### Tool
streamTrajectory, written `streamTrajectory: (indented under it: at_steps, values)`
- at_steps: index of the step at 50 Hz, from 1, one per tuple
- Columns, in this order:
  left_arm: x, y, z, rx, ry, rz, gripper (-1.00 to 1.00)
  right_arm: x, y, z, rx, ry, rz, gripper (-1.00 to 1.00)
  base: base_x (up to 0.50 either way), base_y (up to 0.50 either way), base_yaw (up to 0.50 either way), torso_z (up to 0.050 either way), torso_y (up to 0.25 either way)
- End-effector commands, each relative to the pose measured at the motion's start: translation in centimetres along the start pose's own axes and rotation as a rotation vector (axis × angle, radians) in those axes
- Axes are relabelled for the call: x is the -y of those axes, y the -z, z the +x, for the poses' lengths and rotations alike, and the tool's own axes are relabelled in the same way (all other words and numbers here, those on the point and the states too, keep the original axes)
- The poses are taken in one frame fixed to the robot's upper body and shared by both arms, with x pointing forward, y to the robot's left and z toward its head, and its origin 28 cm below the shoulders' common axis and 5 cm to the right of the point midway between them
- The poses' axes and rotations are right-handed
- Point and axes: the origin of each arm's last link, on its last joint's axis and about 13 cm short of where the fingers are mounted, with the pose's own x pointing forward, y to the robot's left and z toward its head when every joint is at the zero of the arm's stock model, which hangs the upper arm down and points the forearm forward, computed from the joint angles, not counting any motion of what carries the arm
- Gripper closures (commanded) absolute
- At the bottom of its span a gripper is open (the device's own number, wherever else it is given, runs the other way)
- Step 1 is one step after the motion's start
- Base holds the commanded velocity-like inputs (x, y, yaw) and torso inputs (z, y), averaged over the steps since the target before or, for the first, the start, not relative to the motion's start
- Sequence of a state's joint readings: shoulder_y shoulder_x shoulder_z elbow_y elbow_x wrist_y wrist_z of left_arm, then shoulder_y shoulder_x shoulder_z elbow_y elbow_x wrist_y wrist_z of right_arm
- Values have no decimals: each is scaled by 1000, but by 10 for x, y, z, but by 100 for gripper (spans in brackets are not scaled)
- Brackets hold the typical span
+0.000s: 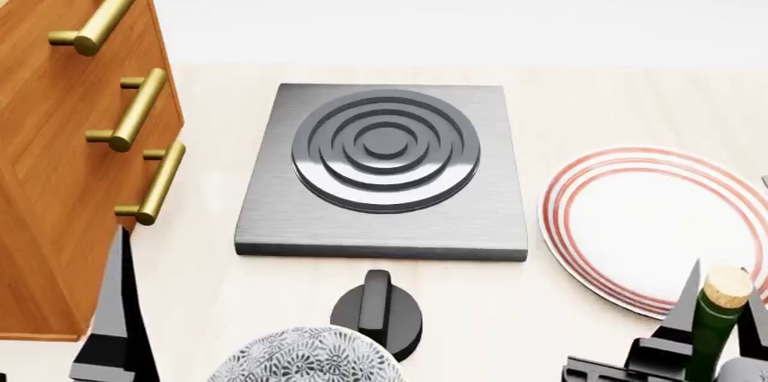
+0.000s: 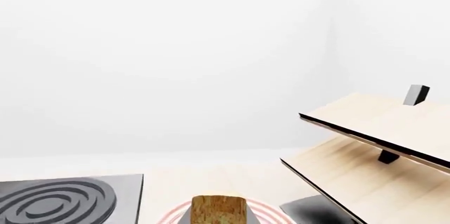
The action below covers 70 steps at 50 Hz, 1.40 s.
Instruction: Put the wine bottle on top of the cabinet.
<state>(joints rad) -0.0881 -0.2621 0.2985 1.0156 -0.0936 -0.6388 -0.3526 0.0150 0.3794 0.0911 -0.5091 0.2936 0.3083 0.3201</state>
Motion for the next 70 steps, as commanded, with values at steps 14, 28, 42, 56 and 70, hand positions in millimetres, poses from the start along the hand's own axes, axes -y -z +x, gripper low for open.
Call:
streamTrajectory:
  at_steps: [14,28,42,56,70]
  values:
    - [3,4,0,-14,22,-13,-100,-1,-61,18,143,-22,16,100,0,0,0,0,0]
    - [4,4,0,-17,26,-13,-100,-3,-74,26,156,-47,50,100,0,0,0,0,1]
    - [4,5,0,-25,31,-13,-100,-20,-76,41,153,-117,35,100,0,0,0,0,1]
    - [6,6,0,-31,40,-14,-100,-42,-84,51,178,-175,94,100,0,0,0,0,1]
    - [7,8,0,-39,44,-15,-100,-64,-102,54,213,-251,163,100,0,0,0,0,0]
